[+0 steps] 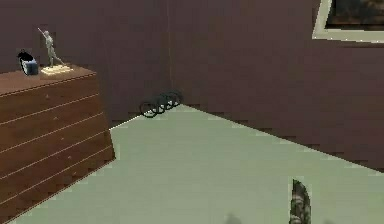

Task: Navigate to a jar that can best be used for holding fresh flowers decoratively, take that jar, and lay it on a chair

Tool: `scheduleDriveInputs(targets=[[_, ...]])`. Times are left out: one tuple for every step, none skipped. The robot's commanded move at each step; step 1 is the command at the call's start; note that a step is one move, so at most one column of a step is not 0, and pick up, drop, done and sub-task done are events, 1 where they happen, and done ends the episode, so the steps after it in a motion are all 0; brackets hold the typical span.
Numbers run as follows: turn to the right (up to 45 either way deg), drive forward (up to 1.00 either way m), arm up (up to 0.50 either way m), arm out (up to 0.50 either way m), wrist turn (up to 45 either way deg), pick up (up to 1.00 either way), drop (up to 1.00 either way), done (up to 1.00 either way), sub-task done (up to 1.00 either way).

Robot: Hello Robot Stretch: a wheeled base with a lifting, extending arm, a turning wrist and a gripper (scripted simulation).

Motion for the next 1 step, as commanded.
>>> scheduleDriveInputs(targets=[[0.0,0.50,0.00,0.00,0.0,0.00,0.00,0.00,0.00]])
